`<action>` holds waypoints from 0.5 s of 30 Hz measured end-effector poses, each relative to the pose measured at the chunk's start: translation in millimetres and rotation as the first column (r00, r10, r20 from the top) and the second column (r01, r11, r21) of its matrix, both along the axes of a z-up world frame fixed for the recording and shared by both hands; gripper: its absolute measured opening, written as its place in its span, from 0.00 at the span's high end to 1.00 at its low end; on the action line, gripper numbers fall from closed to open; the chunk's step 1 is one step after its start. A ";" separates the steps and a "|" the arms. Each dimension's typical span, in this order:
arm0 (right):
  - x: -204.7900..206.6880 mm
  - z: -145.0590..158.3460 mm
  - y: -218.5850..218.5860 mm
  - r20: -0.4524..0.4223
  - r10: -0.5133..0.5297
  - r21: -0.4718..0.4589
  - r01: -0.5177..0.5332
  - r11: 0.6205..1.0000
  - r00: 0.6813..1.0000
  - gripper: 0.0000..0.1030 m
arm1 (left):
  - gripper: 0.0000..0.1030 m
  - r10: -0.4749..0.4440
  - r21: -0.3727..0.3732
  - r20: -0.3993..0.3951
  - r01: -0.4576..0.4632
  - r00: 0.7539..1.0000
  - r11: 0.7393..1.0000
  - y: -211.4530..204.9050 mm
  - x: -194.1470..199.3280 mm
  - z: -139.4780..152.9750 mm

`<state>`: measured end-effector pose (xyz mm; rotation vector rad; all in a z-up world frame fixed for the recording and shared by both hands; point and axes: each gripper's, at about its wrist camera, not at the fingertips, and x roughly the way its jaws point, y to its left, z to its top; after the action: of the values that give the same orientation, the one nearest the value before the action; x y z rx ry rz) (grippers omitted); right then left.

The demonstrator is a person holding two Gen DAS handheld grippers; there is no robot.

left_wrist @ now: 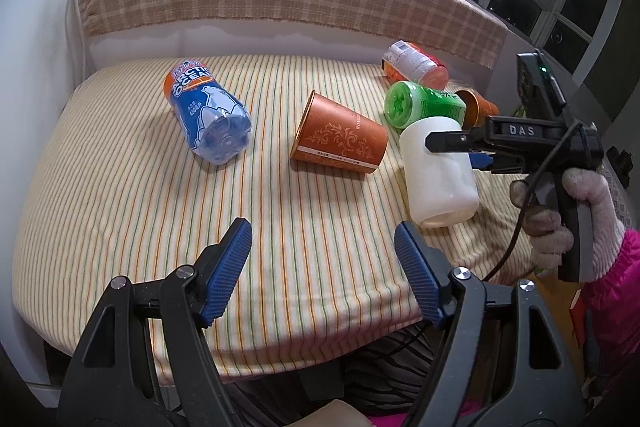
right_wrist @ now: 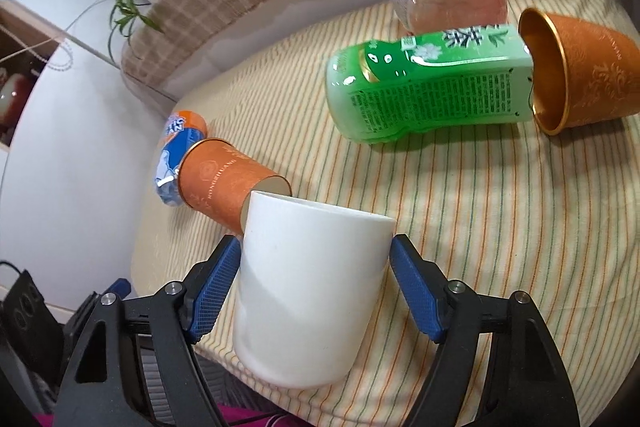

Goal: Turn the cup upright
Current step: 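Set the white cup upright on the table and open the right gripper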

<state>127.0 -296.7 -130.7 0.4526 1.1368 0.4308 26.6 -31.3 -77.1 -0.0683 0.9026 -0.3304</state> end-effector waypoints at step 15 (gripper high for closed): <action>-39.0 36.9 27.7 0.315 0.048 -0.237 0.030 0.971 0.948 0.27 | 0.26 0.014 0.010 0.035 -0.015 0.999 1.000 2.4 2.4 7.0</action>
<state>88.0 -269.0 -93.8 0.1571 0.8618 0.3536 29.0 -28.9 -70.1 -0.0597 0.8684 -0.3129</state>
